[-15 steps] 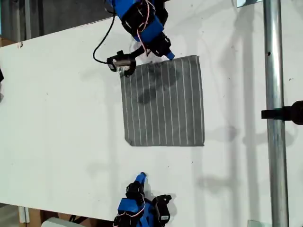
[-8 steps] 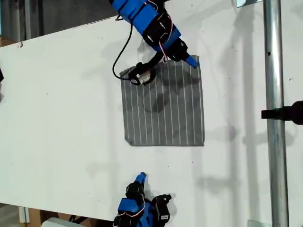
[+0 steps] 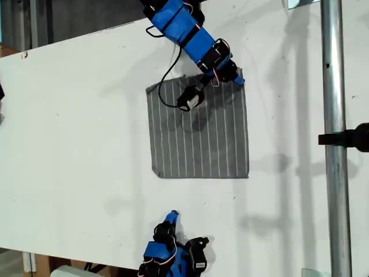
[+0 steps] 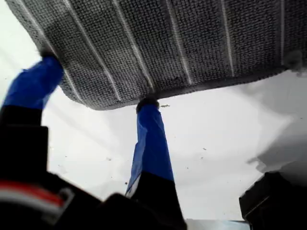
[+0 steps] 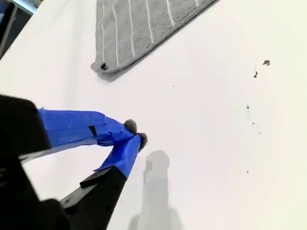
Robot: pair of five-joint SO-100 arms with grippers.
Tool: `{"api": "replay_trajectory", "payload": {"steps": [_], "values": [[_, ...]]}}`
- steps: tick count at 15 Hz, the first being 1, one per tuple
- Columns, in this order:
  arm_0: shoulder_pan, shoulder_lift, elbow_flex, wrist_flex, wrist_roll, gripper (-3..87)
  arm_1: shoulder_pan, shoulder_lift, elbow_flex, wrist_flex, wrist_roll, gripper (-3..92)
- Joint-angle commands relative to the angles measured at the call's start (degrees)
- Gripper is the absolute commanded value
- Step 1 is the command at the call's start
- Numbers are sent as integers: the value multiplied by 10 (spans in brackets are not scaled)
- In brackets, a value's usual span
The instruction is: Grasp corners of a towel and fold twice.
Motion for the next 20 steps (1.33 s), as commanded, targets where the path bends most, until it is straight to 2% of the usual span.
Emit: {"api": "replay_trajectory", "payload": {"steps": [1,7,8,10,11,12,14,15,16,17,18,20], "values": [[6,4,2,-11,-8,-29,12,62,-9,-7,-19,-1],[9,4,2,-12,-11,-29,41,261,8,24,-27,-2],[31,4,2,-34,-12,-29,47,278,7,18,-38,-2],[85,4,-14,-34,-87,-30,53,284,4,18,-38,-2],[108,-6,-50,-5,-112,-31,58,290,-14,13,-46,-2],[121,-41,-93,11,-118,-31,66,291,-40,17,-55,-2],[137,-127,-148,4,-116,-31,72,285,-104,21,-75,-2],[138,-134,-142,-11,-111,-31,56,253,-149,66,-78,132],[141,-130,-134,-23,-107,-31,25,192,-200,154,-56,299],[141,-130,-130,-24,-107,-31,-9,123,-246,250,-12,354],[140,-127,-120,-24,-106,-31,-37,83,-245,280,7,377],[128,-72,-81,-17,-101,-31,-70,58,-184,259,46,395]]}}
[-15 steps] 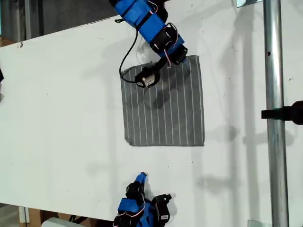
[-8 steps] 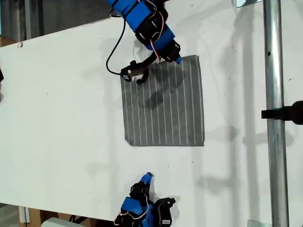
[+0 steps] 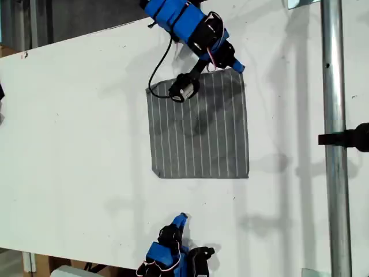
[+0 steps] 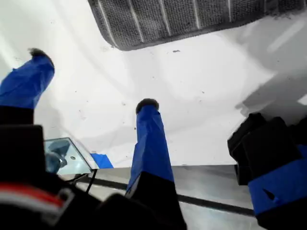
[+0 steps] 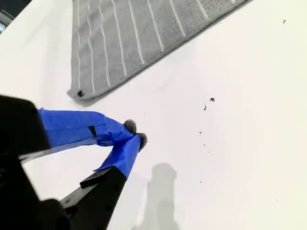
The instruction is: Grasp corners of a towel and fold twice.
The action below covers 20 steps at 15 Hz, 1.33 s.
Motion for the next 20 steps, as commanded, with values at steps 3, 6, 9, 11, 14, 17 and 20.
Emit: {"api": "replay_trajectory", "payload": {"steps": [3,6,9,11,14,17,20], "values": [[-7,54,8,13,-10,-31,-27,-24,74,-47,70,394],[-5,52,9,11,-18,-31,15,-69,144,-168,64,390],[-4,53,10,14,-21,-31,56,-98,197,-289,54,382],[-4,53,9,16,-21,-31,83,-99,237,-372,28,308],[1,50,-2,21,-23,-31,109,-11,327,-489,-22,0],[3,18,-34,25,-21,-31,98,43,338,-468,-24,-1],[45,-285,-237,25,-44,-31,101,52,341,-468,-26,-1]]}}
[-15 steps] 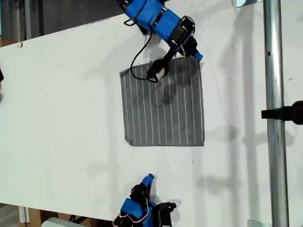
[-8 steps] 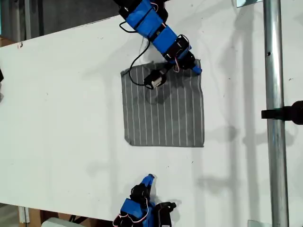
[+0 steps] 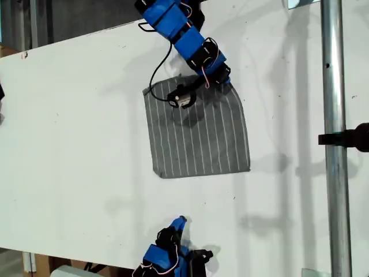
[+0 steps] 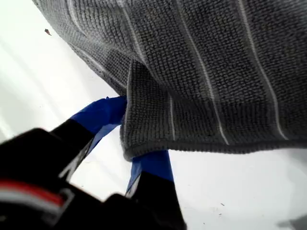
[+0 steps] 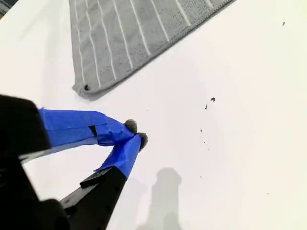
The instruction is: Grasp corners of a towel and fold twice.
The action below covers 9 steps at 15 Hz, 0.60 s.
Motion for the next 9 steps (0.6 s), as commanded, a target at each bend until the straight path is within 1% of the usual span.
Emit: {"api": "replay_trajectory", "payload": {"steps": [1,3,5,6,7,8,9], "values": [[39,-316,-247,24,-10,-31,5,28,-4,-1,-11,-1],[59,-484,-436,56,21,-31,6,30,-6,-2,-14,-1],[82,-633,-630,155,25,-31,3,33,-7,-2,-14,-1],[102,-719,-735,180,40,-31,4,37,-5,-1,-15,-1],[119,-794,-825,183,65,-31,5,41,-4,-1,-17,-1],[131,-844,-897,176,97,-12,6,42,-4,-2,-17,-1],[142,-873,-947,158,134,64,6,42,-4,-3,-17,-1]]}}
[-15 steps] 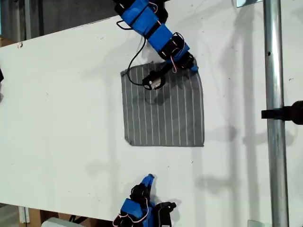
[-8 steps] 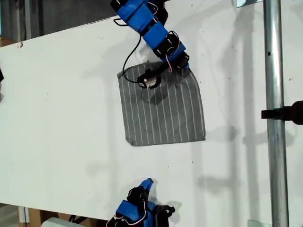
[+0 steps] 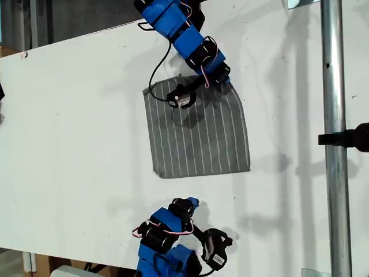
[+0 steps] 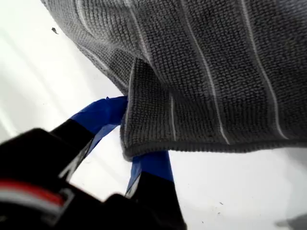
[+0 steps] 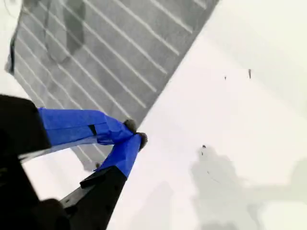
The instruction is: Grasp corners of a towel and fold twice.
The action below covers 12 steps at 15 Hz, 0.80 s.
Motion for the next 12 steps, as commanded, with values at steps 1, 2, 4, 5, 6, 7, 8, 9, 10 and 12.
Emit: {"api": "replay_trajectory", "payload": {"steps": [1,2,4,5,6,7,8,9,10,12], "values": [[27,-37,-121,-39,62,216,6,27,-4,-4,-7,-1],[34,-43,-133,-57,87,264,6,27,-4,-4,-8,-1],[47,-76,-171,-50,115,327,7,27,-6,-4,-8,-1],[52,-100,-185,-35,116,338,8,27,-6,-4,-8,-1],[54,-127,-185,-30,108,339,9,27,-6,-4,-8,-1],[55,-160,-190,-29,103,340,10,27,-6,-5,-9,-1],[55,-196,-204,-29,98,337,11,27,-6,-7,-9,-1],[54,-235,-226,-32,94,335,11,27,-6,-8,-9,-1],[56,-272,-253,-34,92,329,11,27,-6,-9,-9,-1],[57,-311,-264,-61,90,322,11,27,-6,-9,-9,-1]]}}
